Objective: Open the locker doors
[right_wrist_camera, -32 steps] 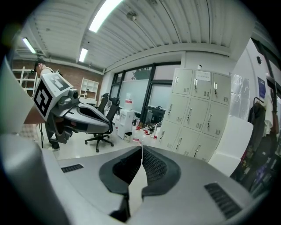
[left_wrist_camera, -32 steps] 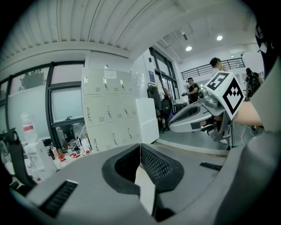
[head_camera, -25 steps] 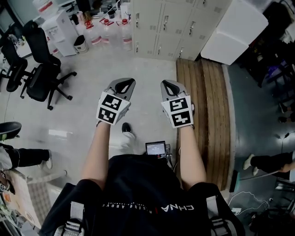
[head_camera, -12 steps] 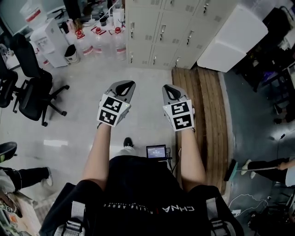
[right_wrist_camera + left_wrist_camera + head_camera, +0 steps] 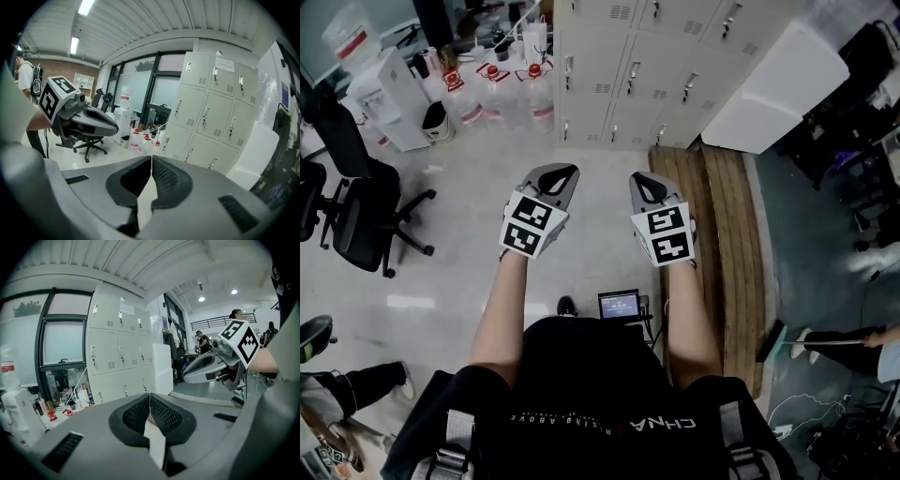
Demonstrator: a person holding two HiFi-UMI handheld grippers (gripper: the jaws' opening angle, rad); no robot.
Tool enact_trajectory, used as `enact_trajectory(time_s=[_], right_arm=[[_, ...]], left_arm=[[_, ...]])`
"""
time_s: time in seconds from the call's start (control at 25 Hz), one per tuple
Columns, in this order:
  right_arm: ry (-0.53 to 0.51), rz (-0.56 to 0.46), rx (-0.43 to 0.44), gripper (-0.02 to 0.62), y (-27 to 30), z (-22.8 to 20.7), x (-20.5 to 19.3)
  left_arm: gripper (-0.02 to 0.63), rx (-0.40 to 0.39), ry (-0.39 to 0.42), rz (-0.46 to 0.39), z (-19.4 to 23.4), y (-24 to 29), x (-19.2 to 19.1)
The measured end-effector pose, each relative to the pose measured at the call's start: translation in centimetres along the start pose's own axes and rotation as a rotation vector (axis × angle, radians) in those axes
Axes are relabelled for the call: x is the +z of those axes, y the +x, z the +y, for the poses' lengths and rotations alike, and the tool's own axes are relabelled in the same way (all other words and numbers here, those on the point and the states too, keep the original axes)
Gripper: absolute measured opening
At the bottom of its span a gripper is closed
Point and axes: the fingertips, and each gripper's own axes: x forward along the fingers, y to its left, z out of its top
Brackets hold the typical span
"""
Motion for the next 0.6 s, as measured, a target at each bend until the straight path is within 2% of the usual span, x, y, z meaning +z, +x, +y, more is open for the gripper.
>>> enact_trajectory(time_s=[0.36, 0.6], right_arm=[[0.017, 0.018, 0.028, 0.032, 6.0, -2.2, 0.4], [0.013, 0.004, 0.075, 0.032, 12.4, -6.3, 1.1]], left_arm=[[0.020, -0.004, -0.011, 0.021, 3.6, 4.5, -0.8], [0.020, 0.051, -0.004, 0.044, 7.9, 10.3, -0.7]])
